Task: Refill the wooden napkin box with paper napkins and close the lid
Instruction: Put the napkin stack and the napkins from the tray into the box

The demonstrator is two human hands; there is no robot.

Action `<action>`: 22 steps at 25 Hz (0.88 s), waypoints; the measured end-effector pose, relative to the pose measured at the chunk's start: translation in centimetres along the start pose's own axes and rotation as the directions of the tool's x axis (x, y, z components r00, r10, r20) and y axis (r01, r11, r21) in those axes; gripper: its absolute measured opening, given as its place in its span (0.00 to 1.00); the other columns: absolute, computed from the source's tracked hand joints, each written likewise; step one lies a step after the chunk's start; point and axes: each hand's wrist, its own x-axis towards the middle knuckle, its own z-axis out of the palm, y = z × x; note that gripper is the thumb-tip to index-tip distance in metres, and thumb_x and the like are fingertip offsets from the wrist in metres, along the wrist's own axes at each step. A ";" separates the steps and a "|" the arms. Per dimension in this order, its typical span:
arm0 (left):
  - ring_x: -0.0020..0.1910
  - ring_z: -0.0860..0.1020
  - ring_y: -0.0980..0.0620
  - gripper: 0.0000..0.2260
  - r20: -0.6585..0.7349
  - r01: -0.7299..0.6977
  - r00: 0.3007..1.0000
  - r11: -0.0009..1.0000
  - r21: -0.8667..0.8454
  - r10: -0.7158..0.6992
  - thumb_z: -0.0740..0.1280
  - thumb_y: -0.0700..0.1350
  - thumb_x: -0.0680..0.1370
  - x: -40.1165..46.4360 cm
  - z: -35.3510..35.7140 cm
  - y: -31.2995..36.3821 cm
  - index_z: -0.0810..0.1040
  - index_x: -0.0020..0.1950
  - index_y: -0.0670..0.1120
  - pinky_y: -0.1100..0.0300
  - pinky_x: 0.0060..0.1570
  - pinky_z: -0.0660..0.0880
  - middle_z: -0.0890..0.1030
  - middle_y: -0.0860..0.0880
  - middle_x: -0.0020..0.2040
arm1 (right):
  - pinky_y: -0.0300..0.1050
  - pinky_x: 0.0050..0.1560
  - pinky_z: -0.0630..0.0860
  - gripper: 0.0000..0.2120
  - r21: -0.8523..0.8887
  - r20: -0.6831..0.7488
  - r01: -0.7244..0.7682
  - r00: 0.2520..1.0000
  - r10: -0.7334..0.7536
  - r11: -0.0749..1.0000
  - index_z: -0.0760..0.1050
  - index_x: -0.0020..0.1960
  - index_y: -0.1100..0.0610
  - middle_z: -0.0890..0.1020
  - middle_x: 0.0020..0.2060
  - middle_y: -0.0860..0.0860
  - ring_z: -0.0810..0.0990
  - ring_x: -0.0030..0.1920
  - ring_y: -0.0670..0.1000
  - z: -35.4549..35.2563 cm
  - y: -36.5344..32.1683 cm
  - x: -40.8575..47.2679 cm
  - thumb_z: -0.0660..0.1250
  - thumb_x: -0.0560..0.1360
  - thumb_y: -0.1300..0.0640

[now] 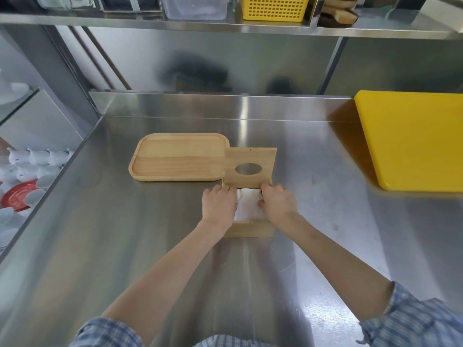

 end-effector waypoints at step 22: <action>0.63 0.69 0.49 0.16 0.157 -0.272 0.959 0.929 0.250 0.238 0.58 0.52 0.79 0.5 -0.2 -1.1 0.77 0.58 0.44 0.54 0.64 0.59 0.79 0.48 0.58 | 0.48 0.65 0.61 0.14 -0.263 0.053 0.197 0.980 -0.190 0.944 0.73 0.59 0.57 0.78 0.60 0.52 0.76 0.60 0.54 0.6 0.3 -0.2 0.61 0.74 0.64</action>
